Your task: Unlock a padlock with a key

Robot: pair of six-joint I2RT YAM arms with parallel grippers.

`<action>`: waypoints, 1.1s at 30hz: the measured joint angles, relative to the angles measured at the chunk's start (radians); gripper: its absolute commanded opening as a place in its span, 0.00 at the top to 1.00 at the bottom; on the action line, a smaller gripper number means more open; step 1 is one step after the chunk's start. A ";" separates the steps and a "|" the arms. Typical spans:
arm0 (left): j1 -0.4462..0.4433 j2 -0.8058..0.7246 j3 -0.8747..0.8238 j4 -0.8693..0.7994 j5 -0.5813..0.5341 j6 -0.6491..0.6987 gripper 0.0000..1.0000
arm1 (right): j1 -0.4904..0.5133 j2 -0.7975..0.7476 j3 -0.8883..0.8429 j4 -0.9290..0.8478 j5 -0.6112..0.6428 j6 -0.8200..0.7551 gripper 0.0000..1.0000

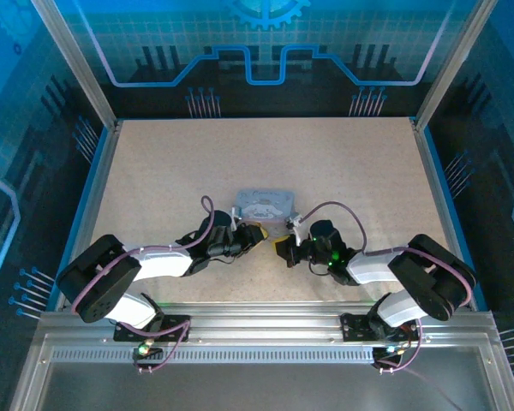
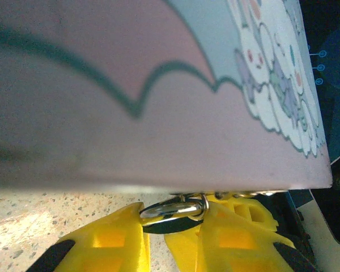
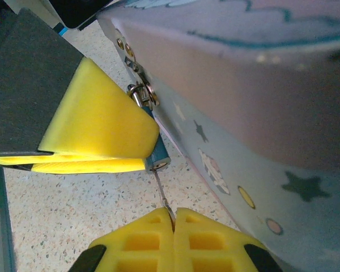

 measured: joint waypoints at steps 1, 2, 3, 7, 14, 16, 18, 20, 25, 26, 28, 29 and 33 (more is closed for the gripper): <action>0.000 0.000 0.000 0.002 0.000 0.000 0.79 | 0.000 0.000 0.000 0.000 0.000 0.000 1.00; 0.000 0.000 0.000 0.002 -0.001 0.000 0.79 | 0.000 -0.001 0.000 0.000 -0.001 0.000 1.00; 0.000 0.000 0.000 0.003 -0.002 0.000 0.79 | 0.000 -0.002 0.000 0.000 -0.002 0.000 1.00; 0.000 0.000 -0.005 0.012 -0.002 0.000 0.79 | 0.000 -0.008 0.000 -0.002 -0.003 0.000 1.00; 0.000 0.000 -0.006 0.015 -0.003 -0.001 0.79 | -0.007 -0.015 0.000 -0.008 -0.008 0.000 1.00; 0.000 0.000 -0.006 0.016 -0.003 -0.001 0.79 | -0.007 -0.015 0.000 -0.008 -0.010 0.000 1.00; 0.000 0.000 -0.006 0.016 -0.003 -0.001 0.79 | -0.007 -0.015 0.000 -0.008 -0.010 0.000 1.00; 0.000 0.000 -0.006 0.016 -0.003 -0.001 0.79 | -0.007 -0.015 0.001 -0.008 -0.010 0.000 1.00; 0.000 0.000 -0.006 0.019 -0.005 -0.001 0.79 | -0.007 -0.014 0.006 -0.013 -0.010 0.000 1.00; 0.000 0.000 -0.006 0.020 -0.006 -0.001 0.79 | -0.007 -0.014 0.006 -0.013 -0.010 0.000 1.00; 0.000 0.000 -0.006 0.020 -0.006 -0.001 0.79 | -0.007 -0.011 0.007 -0.013 -0.010 0.000 1.00; 0.000 0.000 -0.006 0.020 -0.007 -0.001 0.79 | -0.007 -0.010 0.008 -0.013 -0.010 0.000 1.00; 0.001 0.000 -0.006 0.020 -0.014 -0.002 0.79 | -0.007 0.003 0.018 -0.015 -0.010 0.000 1.00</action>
